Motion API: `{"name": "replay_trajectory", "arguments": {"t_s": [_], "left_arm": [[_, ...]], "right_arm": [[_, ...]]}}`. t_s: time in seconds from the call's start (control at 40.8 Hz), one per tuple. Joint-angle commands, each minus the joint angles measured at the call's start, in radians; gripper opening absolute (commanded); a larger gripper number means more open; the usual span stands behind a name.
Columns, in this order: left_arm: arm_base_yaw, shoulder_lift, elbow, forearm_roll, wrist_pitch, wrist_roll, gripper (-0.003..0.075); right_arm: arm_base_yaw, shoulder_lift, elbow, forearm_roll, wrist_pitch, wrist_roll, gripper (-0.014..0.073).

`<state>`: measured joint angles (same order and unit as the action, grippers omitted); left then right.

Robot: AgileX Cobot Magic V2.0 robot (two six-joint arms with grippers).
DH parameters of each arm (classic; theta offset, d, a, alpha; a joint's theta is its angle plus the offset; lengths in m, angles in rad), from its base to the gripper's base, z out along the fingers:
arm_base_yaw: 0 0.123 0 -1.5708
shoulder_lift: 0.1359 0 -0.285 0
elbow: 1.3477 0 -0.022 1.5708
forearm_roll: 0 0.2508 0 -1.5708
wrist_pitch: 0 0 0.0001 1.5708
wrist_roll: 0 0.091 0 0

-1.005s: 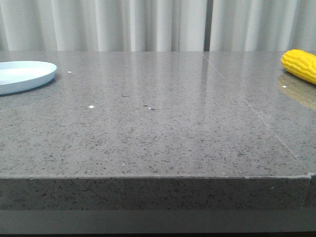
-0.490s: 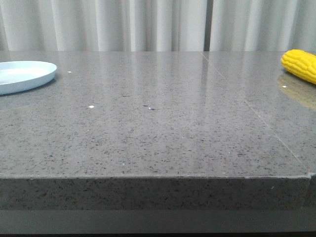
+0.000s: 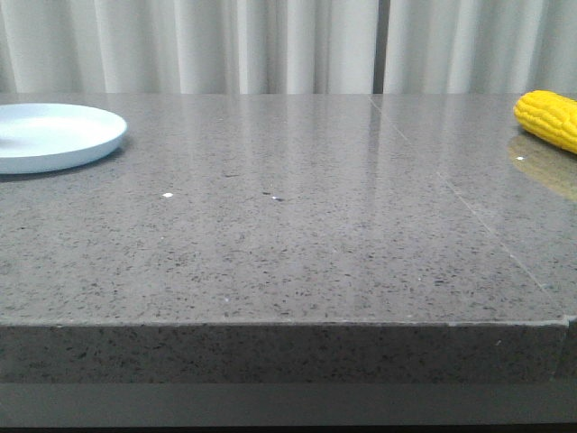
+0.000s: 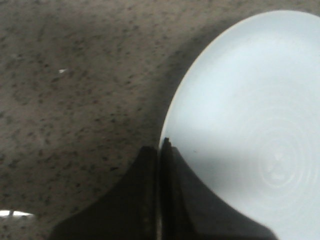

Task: Place corn on plate with both arms
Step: 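Grip the plate rim with the left gripper and drag it toward the table center, then release the plate and lift the left gripper away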

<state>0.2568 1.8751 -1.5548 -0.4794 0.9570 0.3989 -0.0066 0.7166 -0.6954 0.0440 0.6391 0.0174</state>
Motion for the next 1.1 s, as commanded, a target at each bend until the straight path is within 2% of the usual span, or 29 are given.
{"name": "replay_trajectory", "arguments": {"t_s": [0.0,0.172,0.588,0.882,1.078], "left_arm": [[-0.040,-0.051,-0.083,-0.080,0.044,0.021,-0.0020],[-0.153,-0.051,-0.165,-0.080,0.099,0.022,-0.0020],[-0.442,-0.031,-0.186,-0.080,0.048,0.022,-0.0020],[-0.555,0.049,-0.186,-0.080,0.052,0.022,-0.0020],[-0.580,0.071,-0.186,-0.064,0.065,0.022,0.0003]], "right_arm": [[-0.005,0.002,-0.025,0.002,-0.066,-0.011,0.0635],[-0.005,0.002,-0.025,0.002,-0.066,-0.011,0.0635],[-0.005,0.002,-0.025,0.002,-0.066,-0.011,0.0635],[-0.005,0.002,-0.025,0.002,-0.066,-0.011,0.0635],[-0.005,0.002,-0.025,0.002,-0.066,-0.011,0.0635]]}}
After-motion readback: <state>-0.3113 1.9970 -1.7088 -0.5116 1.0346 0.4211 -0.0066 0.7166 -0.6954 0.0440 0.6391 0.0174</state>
